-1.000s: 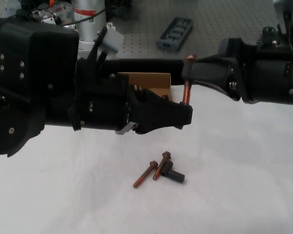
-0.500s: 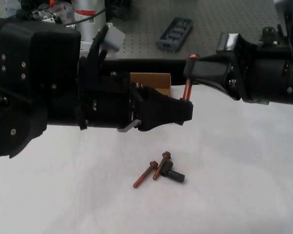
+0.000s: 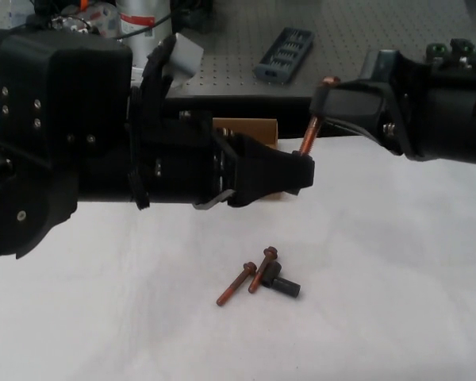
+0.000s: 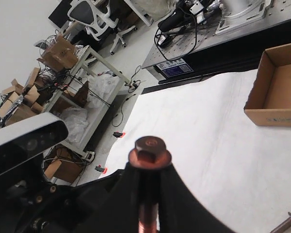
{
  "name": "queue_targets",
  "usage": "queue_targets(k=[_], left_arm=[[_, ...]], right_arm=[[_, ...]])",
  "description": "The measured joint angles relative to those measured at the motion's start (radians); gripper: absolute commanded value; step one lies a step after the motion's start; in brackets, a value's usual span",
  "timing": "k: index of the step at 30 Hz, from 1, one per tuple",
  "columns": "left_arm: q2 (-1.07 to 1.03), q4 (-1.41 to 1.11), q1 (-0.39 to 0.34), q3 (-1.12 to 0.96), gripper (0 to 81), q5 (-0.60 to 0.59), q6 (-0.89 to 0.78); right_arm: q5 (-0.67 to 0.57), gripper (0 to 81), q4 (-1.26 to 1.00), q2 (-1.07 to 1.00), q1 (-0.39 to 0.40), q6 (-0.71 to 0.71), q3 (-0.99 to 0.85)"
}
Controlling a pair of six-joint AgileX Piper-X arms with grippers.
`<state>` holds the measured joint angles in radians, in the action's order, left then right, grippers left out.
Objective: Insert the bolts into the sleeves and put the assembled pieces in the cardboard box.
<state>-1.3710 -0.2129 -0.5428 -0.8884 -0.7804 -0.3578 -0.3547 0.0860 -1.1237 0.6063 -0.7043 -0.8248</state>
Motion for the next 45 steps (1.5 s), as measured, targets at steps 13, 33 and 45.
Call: queue_targets(k=[13, 33, 45], left_arm=[[0.001, -0.1, -0.005, 0.0, 0.6, 0.002, -0.076], [0.001, -0.138, -0.005, 0.006, 0.6, 0.001, -0.086], [-0.001, -0.208, 0.006, 0.003, 0.6, 0.058, -0.086]], right_arm=[[-0.085, 2.8, 0.013, 0.0, 0.0, 0.021, 0.0], [-0.21, 46.3, 0.026, 0.014, -0.003, 0.116, -0.003], [-0.264, 44.2, 0.097, 0.017, 0.0, 0.114, -0.002]])
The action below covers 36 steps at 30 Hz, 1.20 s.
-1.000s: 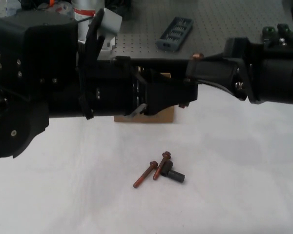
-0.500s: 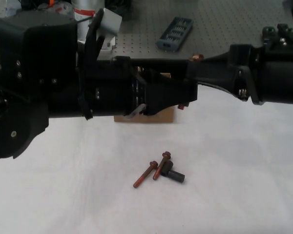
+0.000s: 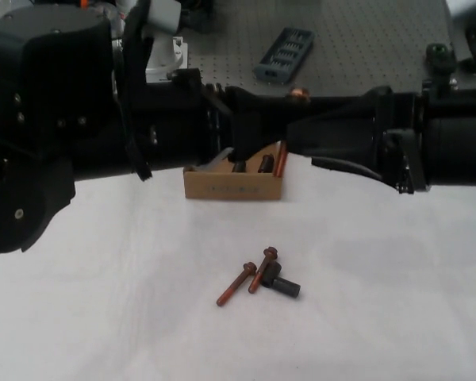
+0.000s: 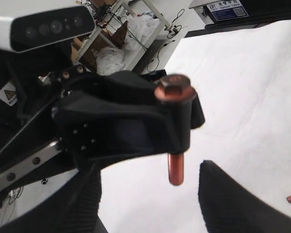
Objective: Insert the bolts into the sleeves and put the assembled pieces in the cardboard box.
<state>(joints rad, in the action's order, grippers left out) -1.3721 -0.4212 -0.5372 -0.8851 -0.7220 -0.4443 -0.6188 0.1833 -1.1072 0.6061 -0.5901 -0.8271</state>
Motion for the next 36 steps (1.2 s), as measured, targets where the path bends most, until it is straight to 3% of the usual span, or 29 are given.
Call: queue_targets(k=[6, 10, 13, 17, 22, 36], left_arm=[[0.0, 0.0, 0.007, 0.0, 0.6, 0.073, 0.063], [-0.032, -0.002, 0.052, -0.013, 0.6, 0.097, 0.093], [-0.093, 0.0, 0.103, -0.049, 0.6, 0.097, 0.104], [-0.256, 0.0, 0.184, -0.185, 0.6, 0.099, 0.105], [-0.522, 0.11, 0.249, -0.438, 0.6, 0.082, 0.126], [-0.958, 0.345, 0.264, -0.903, 0.6, 0.068, 0.21]], right_arm=[[-0.006, 44.2, 0.1, 0.0, -0.003, 0.07, 0.0], [-0.008, 42.9, 0.226, 0.018, -0.032, 0.16, 0.0], [0.006, 37.6, 0.355, 0.049, -0.089, 0.254, 0.0], [0.022, 25.3, 0.445, 0.077, -0.172, 0.316, 0.0], [0.03, 1.5, 0.487, 0.079, -0.248, 0.355, 0.0], [0.031, 2.9, 0.493, 0.079, -0.29, 0.404, 0.0]])
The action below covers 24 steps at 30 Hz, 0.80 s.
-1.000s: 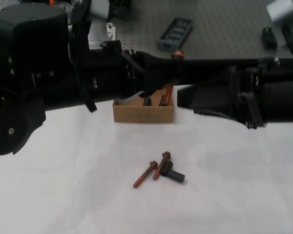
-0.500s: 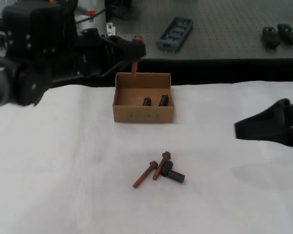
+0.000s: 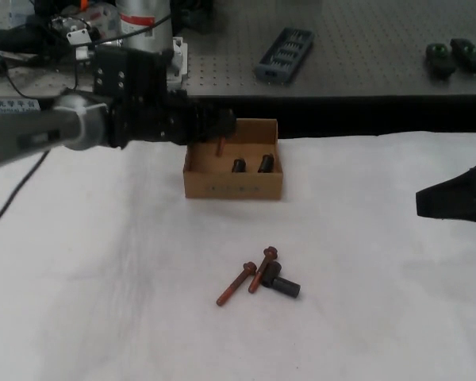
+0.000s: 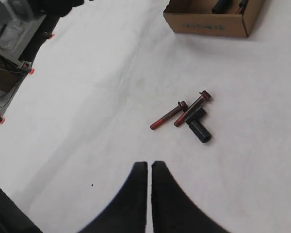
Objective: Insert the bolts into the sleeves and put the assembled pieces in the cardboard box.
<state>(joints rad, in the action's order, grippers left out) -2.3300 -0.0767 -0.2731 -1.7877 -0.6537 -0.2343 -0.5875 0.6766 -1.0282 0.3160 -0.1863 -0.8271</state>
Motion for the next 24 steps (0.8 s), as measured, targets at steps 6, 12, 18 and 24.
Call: queue_targets(k=[6, 12, 18, 24], left_arm=[[-0.092, 0.037, 0.0, -0.071, 12.7, 0.0, 0.0], [-0.098, 0.037, -0.002, -0.078, 42.1, 0.0, 0.0], [-0.098, 0.037, -0.002, -0.081, 41.9, 0.0, -0.058], [-0.055, 0.061, -0.002, -0.081, 28.6, -0.018, -0.094]], right_arm=[[0.0, 2.9, 0.0, 0.0, 0.0, 0.0, 0.0], [0.0, 2.9, 0.0, 0.0, 0.0, 0.0, 0.0], [0.0, 2.9, 0.0, 0.0, 0.0, 0.0, 0.0], [-0.002, 2.9, 0.0, 0.0, 0.0, 0.0, 0.0]])
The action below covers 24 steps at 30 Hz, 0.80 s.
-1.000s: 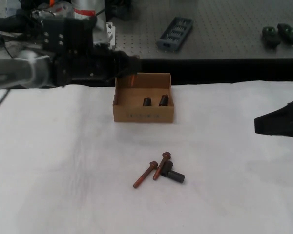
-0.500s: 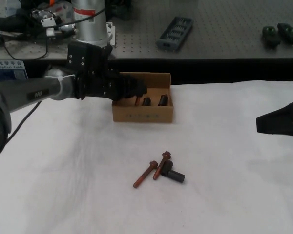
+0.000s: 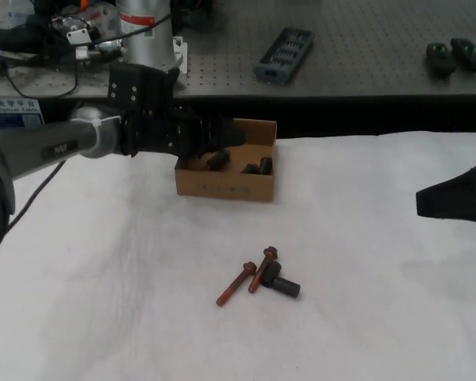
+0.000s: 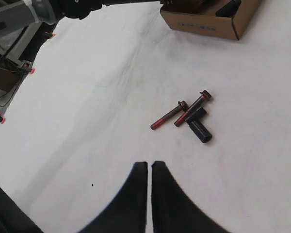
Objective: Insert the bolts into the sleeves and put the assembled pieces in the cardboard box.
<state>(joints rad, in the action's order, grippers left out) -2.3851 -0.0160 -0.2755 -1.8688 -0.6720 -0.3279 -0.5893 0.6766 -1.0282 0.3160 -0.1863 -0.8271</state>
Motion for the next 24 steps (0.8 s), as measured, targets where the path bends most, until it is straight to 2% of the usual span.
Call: queue_targets(k=[2, 4, 5, 7, 11, 13, 17, 24], left_arm=[[0.018, 0.036, 0.0, 0.0, 17.4, -0.021, -0.005], [0.058, 0.064, 0.0, 0.0, 2.2, -0.034, -0.005], [0.063, 0.092, 0.0, 0.0, 0.1, -0.046, -0.004], [0.109, 0.135, 0.0, -0.002, 0.2, -0.059, 0.011], [0.183, 0.368, 0.0, -0.008, 0.7, -0.077, 0.153], [0.265, 0.605, 0.0, -0.008, 0.7, -0.022, 0.314], [0.367, 0.907, 0.0, 0.012, 0.7, 0.114, 0.539], [0.612, 1.01, 0.002, 0.21, 0.7, 0.16, 0.596]], right_arm=[[0.0, 2.9, 0.0, 0.0, 0.0, 0.0, 0.0], [-0.007, 2.9, 0.0, 0.0, 0.0, 0.0, 0.0], [-0.017, 2.9, 0.0, 0.0, 0.0, 0.0, 0.0], [-0.033, 2.9, 0.0, 0.0, 0.0, 0.0, 0.0], [-0.073, 2.9, 0.009, 0.0, 0.0, 0.0, 0.0], [-0.081, 2.9, 0.027, 0.0, 0.0, 0.0, 0.0], [-0.084, 2.9, 0.074, 0.005, 0.0, 0.02, 0.0], [-0.068, 2.9, 0.212, 0.035, 0.0, 0.087, 0.0]])
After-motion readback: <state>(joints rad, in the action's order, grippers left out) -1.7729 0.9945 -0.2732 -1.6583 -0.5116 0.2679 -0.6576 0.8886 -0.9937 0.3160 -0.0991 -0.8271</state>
